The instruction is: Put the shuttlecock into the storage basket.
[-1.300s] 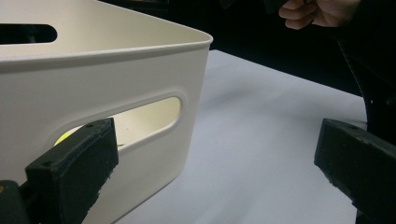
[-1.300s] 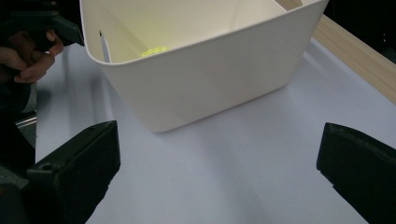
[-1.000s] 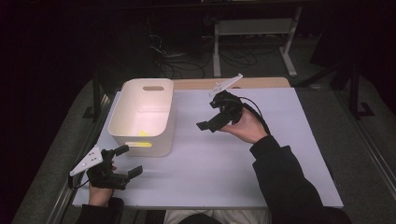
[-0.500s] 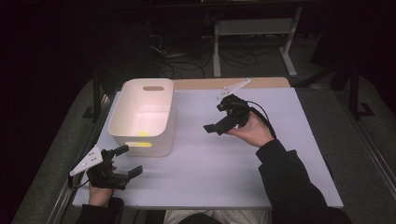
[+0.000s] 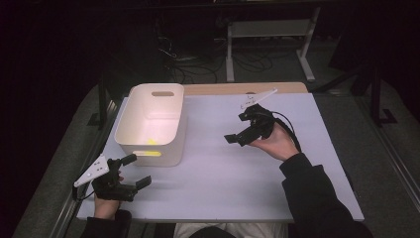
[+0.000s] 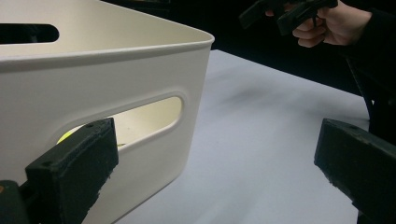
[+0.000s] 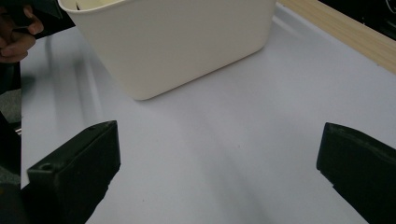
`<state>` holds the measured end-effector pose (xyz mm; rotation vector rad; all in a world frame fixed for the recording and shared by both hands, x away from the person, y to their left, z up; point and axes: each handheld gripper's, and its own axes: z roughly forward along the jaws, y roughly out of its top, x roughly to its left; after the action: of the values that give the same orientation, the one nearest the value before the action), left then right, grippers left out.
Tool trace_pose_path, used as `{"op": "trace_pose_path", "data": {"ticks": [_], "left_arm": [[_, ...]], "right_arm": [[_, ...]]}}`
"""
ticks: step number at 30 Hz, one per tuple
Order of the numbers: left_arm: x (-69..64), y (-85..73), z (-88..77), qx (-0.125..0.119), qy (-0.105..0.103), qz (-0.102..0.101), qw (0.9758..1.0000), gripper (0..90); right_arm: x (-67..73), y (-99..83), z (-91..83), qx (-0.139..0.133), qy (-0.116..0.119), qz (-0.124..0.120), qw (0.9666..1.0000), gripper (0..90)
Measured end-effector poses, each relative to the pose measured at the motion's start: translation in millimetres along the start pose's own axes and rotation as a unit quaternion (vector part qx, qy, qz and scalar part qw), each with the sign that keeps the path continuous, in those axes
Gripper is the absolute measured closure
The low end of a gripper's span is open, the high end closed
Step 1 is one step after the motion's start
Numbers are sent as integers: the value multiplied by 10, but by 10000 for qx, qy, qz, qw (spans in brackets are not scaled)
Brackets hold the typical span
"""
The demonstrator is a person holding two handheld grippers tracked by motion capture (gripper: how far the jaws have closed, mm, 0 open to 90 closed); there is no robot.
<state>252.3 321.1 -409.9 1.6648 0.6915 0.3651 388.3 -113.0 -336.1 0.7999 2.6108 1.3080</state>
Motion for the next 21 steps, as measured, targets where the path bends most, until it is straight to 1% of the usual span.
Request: {"op": "trace_pose_path", "data": {"ticks": [2,8,11,12,15,21], "left_arm": [[1,0,0,1,2,4,10000,0],[0,0,0,3,6,0,10000,0],[0,0,0,2,7,2,10000,0],[0,0,0,2,7,2,10000,0],[-1,0,-1,2,7,0,10000,0],[0,0,-2,3,9,1,10000,0]], "right_arm": [[-22,-53,-33,-37,-15,30,10000,0],[-47,-138,-87,-59,-71,70,9999,0],[-65,-220,-120,-90,-126,91,9998,0],[-65,-220,-120,-90,-126,91,9998,0],[-84,-303,-150,-122,-151,153,9997,0],[-102,-393,-208,-169,-186,208,9995,0]]}}
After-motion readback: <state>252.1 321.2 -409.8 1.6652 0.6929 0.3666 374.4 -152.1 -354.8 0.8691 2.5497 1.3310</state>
